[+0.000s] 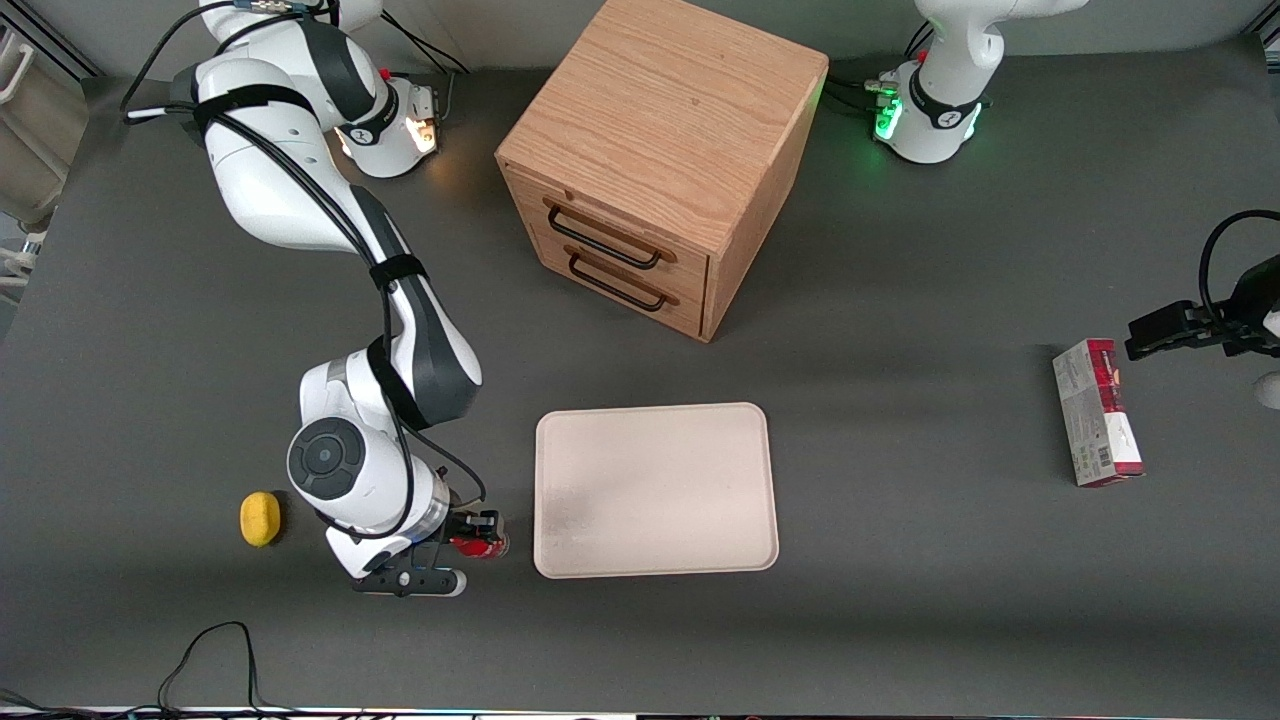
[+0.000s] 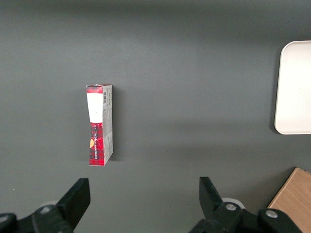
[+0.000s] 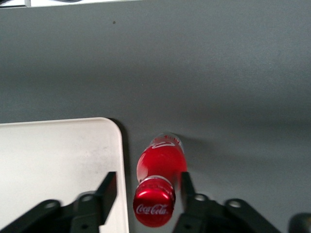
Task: Place coke bottle on tray
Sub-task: 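Close the right gripper on the bottle and lift it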
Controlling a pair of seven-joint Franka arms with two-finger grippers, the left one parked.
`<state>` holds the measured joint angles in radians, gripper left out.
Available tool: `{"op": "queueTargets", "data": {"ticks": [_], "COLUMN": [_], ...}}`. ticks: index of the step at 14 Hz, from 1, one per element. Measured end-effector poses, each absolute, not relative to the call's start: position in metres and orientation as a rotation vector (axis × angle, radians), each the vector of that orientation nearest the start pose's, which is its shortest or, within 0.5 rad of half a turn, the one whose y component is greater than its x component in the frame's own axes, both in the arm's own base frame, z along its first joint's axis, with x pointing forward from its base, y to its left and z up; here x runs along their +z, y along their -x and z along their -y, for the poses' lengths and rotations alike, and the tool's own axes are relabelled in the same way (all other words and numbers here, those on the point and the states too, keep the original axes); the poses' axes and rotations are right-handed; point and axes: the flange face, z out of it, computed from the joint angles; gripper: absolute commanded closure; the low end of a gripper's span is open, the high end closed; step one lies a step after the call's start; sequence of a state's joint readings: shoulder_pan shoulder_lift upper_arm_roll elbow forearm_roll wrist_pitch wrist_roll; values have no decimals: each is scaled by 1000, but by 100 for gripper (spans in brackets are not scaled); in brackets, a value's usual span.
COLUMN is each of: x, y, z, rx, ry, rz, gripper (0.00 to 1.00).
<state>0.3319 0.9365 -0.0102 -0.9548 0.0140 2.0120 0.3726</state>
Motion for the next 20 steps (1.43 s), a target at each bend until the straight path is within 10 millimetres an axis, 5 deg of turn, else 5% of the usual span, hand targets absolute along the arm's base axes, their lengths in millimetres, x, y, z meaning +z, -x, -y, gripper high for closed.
{"op": "queueTargets", "data": {"ticks": [6, 8, 12, 14, 17, 20], "x": [332, 371, 490, 521, 505, 447], "y": [-749, -742, -712, -696, -693, -707], "z": [-246, -245, -242, -259, -308, -337], "rx": [-104, -73, -101, -114, -176, -211], "ry": [3120, 3128, 3107, 3072, 2983, 2943], "rz": [-92, -90, -72, -18, 69, 97], "gripper": [100, 100, 100, 100, 100, 100]}}
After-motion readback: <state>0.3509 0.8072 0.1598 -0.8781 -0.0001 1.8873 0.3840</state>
